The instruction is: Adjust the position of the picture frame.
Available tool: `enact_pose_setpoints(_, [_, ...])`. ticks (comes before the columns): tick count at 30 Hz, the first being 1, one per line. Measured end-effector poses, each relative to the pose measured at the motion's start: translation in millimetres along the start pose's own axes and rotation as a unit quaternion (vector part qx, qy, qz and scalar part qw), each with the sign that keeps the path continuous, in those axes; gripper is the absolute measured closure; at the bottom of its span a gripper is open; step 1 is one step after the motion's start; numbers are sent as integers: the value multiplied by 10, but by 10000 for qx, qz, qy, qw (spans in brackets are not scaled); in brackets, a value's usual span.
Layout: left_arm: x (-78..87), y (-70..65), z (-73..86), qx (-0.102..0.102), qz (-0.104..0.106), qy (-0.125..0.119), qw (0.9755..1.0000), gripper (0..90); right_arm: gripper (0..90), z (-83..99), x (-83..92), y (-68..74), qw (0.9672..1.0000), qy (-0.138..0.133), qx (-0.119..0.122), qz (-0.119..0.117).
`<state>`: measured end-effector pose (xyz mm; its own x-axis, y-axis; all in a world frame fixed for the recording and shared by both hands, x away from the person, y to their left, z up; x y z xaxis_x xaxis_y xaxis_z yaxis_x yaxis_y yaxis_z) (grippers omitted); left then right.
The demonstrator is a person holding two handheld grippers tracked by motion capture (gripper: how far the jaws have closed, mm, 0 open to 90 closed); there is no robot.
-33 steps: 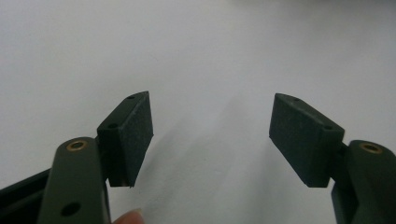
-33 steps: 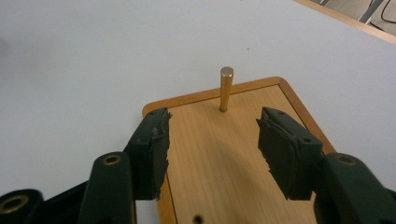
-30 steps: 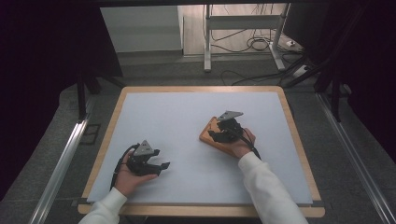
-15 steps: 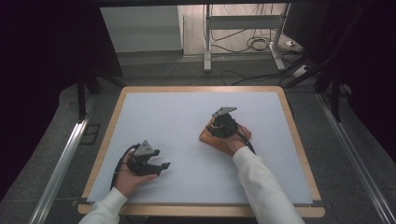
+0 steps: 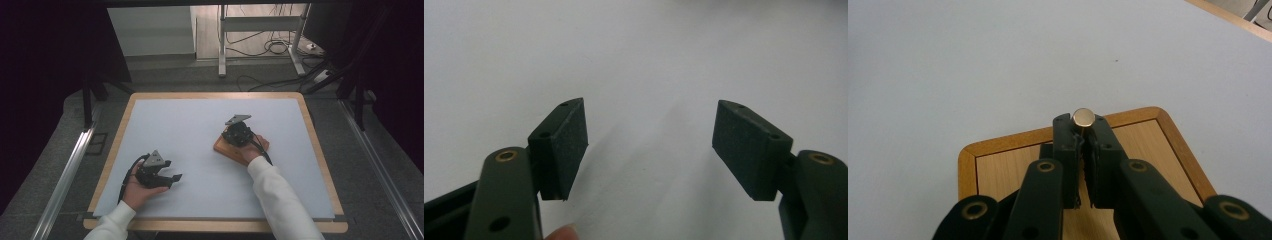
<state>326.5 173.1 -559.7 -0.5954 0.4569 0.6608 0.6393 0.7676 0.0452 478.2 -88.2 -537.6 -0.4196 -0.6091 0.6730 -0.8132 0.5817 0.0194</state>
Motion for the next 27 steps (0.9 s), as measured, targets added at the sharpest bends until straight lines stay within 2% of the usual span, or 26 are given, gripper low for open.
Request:
enact_pose_setpoints(5, [-2, 0, -1, 6, 6, -1, 10000, 298, 855, -12, 36, 65, 10000, 76, 6, -40])
enact_pose_setpoints(12, [0, -5, -7, -14, 12, -3, 10000, 298, 857, -85, 226, 238, 9998, -62, -4, -179])
enact_pose_setpoints(15, [6, 6, -7, 5, -2, -18, 10000, 298, 856, -92, 284, 357, 9996, -102, 37, -254])
enact_pose_setpoints(19, [13, 16, -9, 58, -17, -44, 10000, 298, 856, -82, 287, 549, 9988, -72, 160, -466])
enact_pose_setpoints(23, [16, 23, -9, 69, -19, -45, 10000, 298, 855, -88, 227, 782, 9969, -43, 378, -683])
enact_pose_setpoints(27, [25, 32, -8, 55, -33, -62, 10000, 297, 855, -99, 113, 975, 9952, 61, 579, -790])
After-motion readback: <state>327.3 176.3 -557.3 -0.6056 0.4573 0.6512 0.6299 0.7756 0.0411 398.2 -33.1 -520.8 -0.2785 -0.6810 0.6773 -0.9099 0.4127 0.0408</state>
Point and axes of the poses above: each handheld gripper's, and its own axes: x roughly backward along the jaws, z roughly out of its underside, y roughly to its left, the point moved 4 cm from there along -x, roughly forward along the jaws, and after that the axes turned 9 degrees about -z, right-handed, at the moved point
